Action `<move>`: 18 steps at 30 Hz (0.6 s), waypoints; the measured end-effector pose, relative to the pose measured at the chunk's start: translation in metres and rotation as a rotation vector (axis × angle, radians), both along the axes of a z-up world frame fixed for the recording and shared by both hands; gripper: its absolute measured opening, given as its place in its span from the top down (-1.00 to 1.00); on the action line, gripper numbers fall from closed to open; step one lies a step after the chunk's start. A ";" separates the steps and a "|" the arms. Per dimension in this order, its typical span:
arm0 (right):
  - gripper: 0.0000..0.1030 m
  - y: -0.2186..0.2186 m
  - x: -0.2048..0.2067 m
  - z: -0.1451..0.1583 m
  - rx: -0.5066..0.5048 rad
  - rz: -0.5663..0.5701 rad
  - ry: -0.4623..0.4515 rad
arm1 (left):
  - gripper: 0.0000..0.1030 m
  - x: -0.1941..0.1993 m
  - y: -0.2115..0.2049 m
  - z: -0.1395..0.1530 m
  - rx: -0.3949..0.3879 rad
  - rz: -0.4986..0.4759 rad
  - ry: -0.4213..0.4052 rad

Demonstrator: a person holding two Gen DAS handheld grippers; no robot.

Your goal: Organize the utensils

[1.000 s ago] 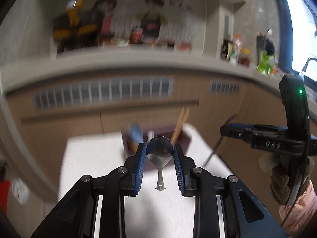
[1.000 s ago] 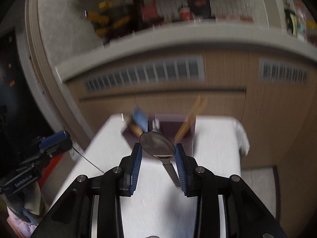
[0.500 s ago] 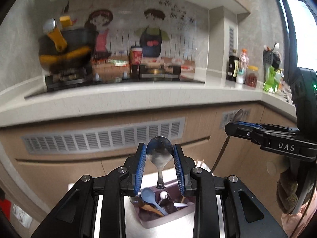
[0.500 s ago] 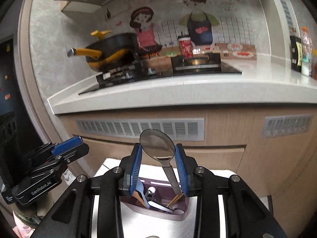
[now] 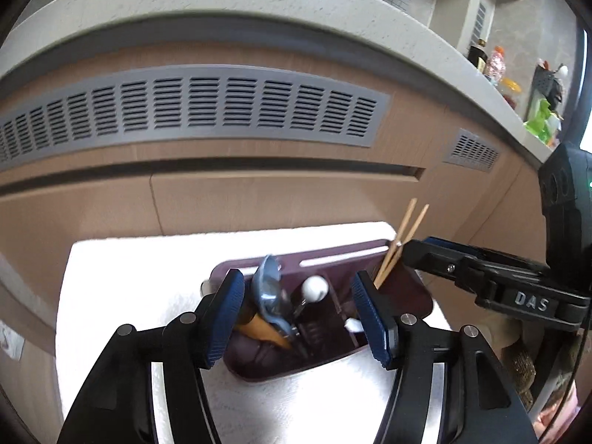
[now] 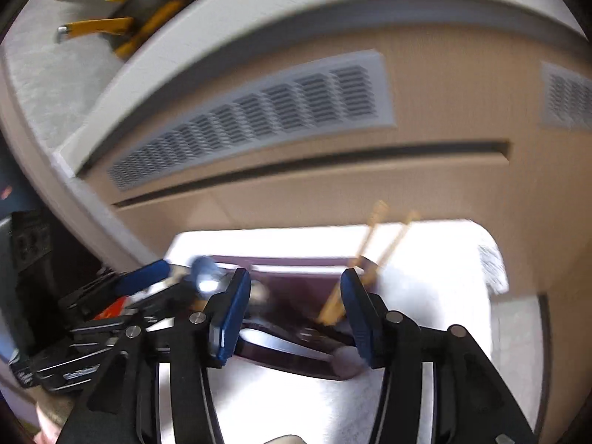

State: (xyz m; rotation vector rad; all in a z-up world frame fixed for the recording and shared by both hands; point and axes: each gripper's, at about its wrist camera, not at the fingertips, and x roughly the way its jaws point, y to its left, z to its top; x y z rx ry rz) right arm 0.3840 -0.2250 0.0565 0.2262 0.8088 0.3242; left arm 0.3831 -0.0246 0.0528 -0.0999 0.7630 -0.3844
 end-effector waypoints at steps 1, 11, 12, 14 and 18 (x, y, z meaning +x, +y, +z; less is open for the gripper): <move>0.06 -0.003 -0.004 -0.004 -0.003 -0.020 -0.003 | -0.19 -0.006 0.001 -0.002 0.001 0.012 -0.007; -0.37 -0.019 -0.129 0.010 -0.136 -0.190 -0.169 | -0.52 -0.127 0.021 0.011 0.082 0.122 -0.216; -0.50 -0.019 -0.143 0.011 -0.150 -0.201 -0.188 | -0.56 -0.144 0.022 0.009 0.085 0.127 -0.235; -0.73 -0.019 -0.180 0.011 -0.184 -0.234 -0.227 | -0.59 -0.171 0.022 0.003 0.091 0.129 -0.240; -1.00 -0.016 -0.233 0.001 -0.196 -0.280 -0.281 | -0.82 -0.222 0.028 -0.013 0.096 0.158 -0.238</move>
